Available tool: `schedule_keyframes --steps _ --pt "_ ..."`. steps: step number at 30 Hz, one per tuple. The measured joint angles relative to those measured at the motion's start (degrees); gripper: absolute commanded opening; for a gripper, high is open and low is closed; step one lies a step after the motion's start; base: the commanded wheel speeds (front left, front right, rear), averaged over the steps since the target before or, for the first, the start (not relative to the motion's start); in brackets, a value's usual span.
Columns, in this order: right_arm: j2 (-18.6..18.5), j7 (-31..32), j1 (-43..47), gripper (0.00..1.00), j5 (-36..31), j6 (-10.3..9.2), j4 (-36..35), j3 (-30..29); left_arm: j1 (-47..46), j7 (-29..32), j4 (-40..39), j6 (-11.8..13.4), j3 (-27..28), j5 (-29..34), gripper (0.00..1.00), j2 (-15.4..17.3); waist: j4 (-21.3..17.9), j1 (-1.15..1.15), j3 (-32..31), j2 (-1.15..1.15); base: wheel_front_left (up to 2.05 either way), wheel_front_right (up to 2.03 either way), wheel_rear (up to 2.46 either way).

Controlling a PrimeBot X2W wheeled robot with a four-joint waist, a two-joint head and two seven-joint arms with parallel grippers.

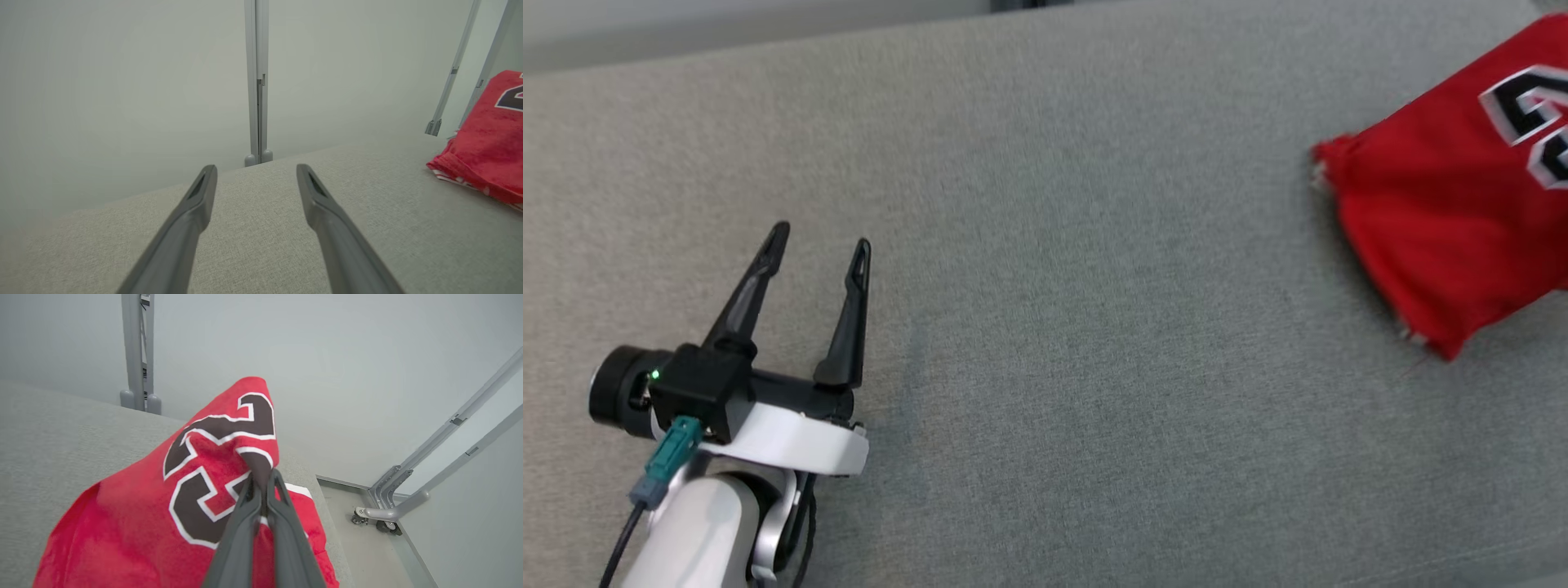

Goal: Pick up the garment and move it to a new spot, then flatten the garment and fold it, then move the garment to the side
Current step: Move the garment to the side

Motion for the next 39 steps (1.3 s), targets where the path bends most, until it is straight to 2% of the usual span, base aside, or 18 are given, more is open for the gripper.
schedule_keyframes --steps 9,15,16,17,18,19,23,28,38,39 --pt "-2.12 -3.27 -6.54 0.00 0.79 0.00 11.59 -8.10 -4.31 1.78 -2.36 -0.75 -0.57 1.45 1.00 2.08 -0.61 0.00 9.87 0.00 0.00 0.00 0.00" --pt "-1.46 -4.03 -9.52 0.00 0.75 0.00 18.38 -11.99 -5.75 3.01 -3.70 -1.00 -1.16 2.03 1.00 2.98 -0.90 0.00 14.56 0.00 0.00 0.00 0.00" --pt "-1.31 -4.15 -9.76 0.12 0.74 0.00 19.69 -12.63 -5.91 3.18 -3.80 -1.01 -1.34 2.09 1.00 3.05 -0.99 0.00 15.11 0.00 0.00 0.00 0.00" --pt "-1.08 -4.36 -9.83 0.34 0.73 0.00 20.57 -13.19 -6.11 3.22 -3.83 -1.01 -1.46 2.13 1.00 3.11 -1.09 0.00 15.54 0.00 0.00 0.00 0.00" --pt "-0.73 -4.38 -9.98 0.49 0.69 0.00 21.45 -13.83 -6.23 3.25 -3.89 -1.02 -1.53 2.25 1.00 3.15 -1.25 0.00 15.85 0.00 0.00 0.00 0.00" --pt "-0.26 -4.41 -10.03 1.00 0.62 0.00 22.06 -14.35 -6.26 3.42 -3.91 -1.01 -1.54 2.29 1.00 3.25 -1.52 0.00 16.00 0.00 0.00 0.00 0.00" --pt "1.45 -4.52 -9.92 1.00 -0.29 0.00 21.92 -16.27 -6.21 3.47 -3.66 -0.98 -1.65 2.30 1.00 3.45 -2.57 0.00 15.57 0.00 0.00 0.00 0.00" --pt "3.64 -4.65 -6.27 1.00 -1.25 0.00 16.75 -20.37 -5.06 2.91 -2.34 -0.91 -1.90 1.77 1.00 3.32 -3.07 0.00 13.18 0.00 0.00 0.00 0.00" --pt "14.34 -4.66 7.77 1.00 -5.24 0.00 0.25 -23.58 0.85 -0.54 1.38 1.10 -0.58 -1.53 1.00 1.16 -2.16 0.00 4.73 0.00 0.00 0.00 0.00" --pt "14.34 -4.66 7.77 1.00 -5.24 0.00 0.25 -23.58 0.85 -0.54 1.38 1.10 -0.58 -1.53 1.00 1.16 -2.16 0.00 4.73 0.00 0.00 0.00 0.00"
